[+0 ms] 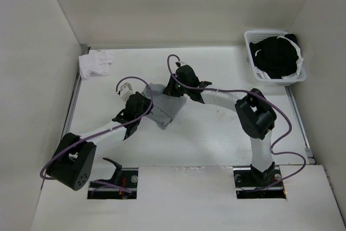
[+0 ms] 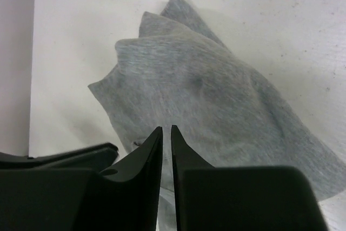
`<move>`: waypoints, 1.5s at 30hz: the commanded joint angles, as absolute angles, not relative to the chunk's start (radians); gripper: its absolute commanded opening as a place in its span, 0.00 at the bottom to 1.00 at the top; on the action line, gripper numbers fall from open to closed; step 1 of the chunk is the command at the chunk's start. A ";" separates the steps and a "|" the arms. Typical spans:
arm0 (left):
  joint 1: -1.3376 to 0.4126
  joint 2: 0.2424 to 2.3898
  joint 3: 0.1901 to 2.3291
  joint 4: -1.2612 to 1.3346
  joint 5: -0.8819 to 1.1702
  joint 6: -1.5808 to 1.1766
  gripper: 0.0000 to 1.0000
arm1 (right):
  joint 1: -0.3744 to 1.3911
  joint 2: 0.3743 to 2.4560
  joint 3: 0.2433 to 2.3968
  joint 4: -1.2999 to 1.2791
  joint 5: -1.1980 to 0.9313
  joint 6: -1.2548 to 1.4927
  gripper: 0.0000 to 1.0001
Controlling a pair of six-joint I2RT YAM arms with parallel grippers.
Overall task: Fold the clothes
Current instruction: Fold the tank top
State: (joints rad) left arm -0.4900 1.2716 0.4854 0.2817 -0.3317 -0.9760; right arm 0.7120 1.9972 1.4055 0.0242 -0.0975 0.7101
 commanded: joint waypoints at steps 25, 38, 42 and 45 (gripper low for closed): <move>-0.231 1.712 0.583 0.652 -0.106 -1.130 0.21 | 0.674 2.402 1.903 -0.021 -0.227 0.847 0.19; -0.234 1.534 0.416 0.655 -0.106 -1.129 0.19 | 0.617 2.517 2.109 -0.031 -0.196 0.953 0.25; -0.242 1.421 0.402 0.617 -0.104 -1.121 0.19 | 0.619 2.415 2.012 -0.002 -0.219 0.945 0.30; -0.261 1.312 0.397 0.571 -0.113 -1.101 0.21 | 0.619 2.219 1.760 0.122 -0.201 0.902 0.33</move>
State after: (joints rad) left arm -0.2436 1.4166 0.4046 0.5732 -0.1101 -1.1275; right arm 0.6090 2.4302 1.8900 -0.0082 -0.1993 0.9310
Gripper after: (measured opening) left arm 0.203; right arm 0.322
